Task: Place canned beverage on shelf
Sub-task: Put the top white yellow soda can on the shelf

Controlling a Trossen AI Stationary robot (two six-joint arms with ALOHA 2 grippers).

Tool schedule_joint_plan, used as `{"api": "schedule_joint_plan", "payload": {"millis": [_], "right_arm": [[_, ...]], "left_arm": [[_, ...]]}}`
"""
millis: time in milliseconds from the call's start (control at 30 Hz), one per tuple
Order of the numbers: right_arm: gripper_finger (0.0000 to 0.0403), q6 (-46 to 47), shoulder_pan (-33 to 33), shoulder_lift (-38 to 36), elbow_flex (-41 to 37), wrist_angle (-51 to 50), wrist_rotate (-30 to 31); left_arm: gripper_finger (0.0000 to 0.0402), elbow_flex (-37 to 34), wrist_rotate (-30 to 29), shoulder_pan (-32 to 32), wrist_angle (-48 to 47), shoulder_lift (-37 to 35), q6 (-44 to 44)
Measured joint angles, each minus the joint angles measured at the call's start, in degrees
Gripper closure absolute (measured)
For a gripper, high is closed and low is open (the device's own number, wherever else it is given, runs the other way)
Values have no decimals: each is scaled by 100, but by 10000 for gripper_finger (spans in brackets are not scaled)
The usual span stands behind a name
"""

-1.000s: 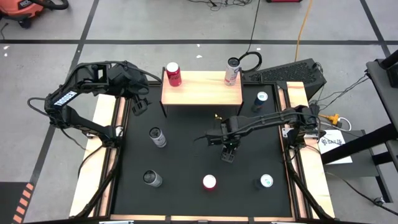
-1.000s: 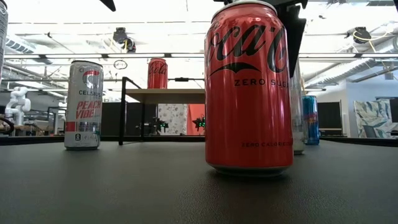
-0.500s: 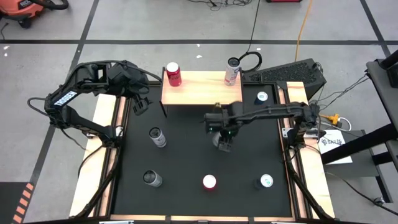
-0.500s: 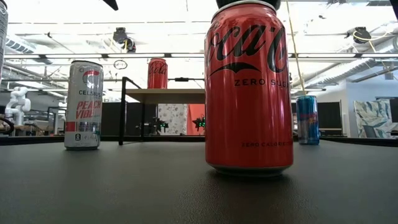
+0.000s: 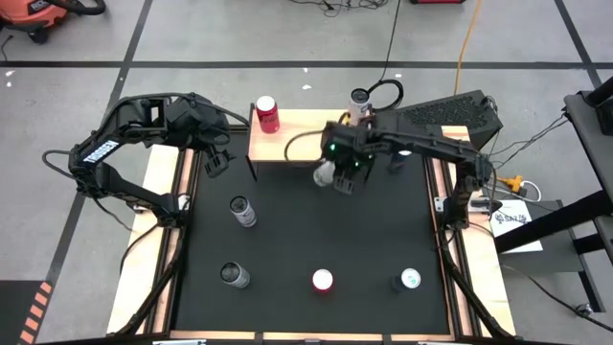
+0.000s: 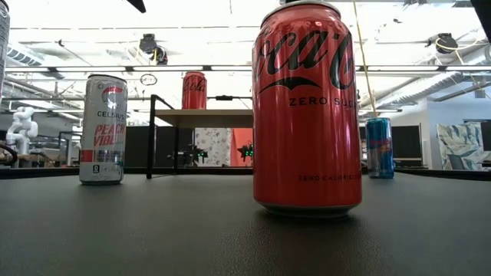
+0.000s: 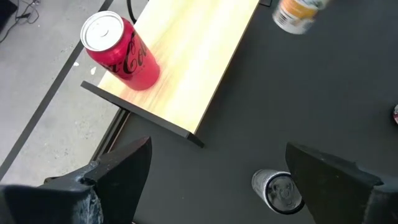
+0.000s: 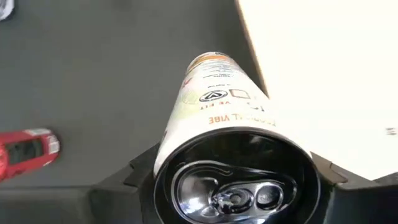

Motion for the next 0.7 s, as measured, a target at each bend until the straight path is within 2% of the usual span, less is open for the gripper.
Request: {"api": "schedule_joint_plan", "payload": {"millis": [167,400,567,700], "right_arm": [[178,-497,-353,0,110,199,264],[178,-973,-864,0,110,603,254],[178,-1108,-1193,0,110,830,205],[178,-1106,-1415,0,110,816,-86]], "left_arm": [[28,0,0,1,0,0,-28],[28,0,0,0,0,0,-28],[28,0,0,0,2,0,-28],[28,0,0,0,0,0,-26]]}}
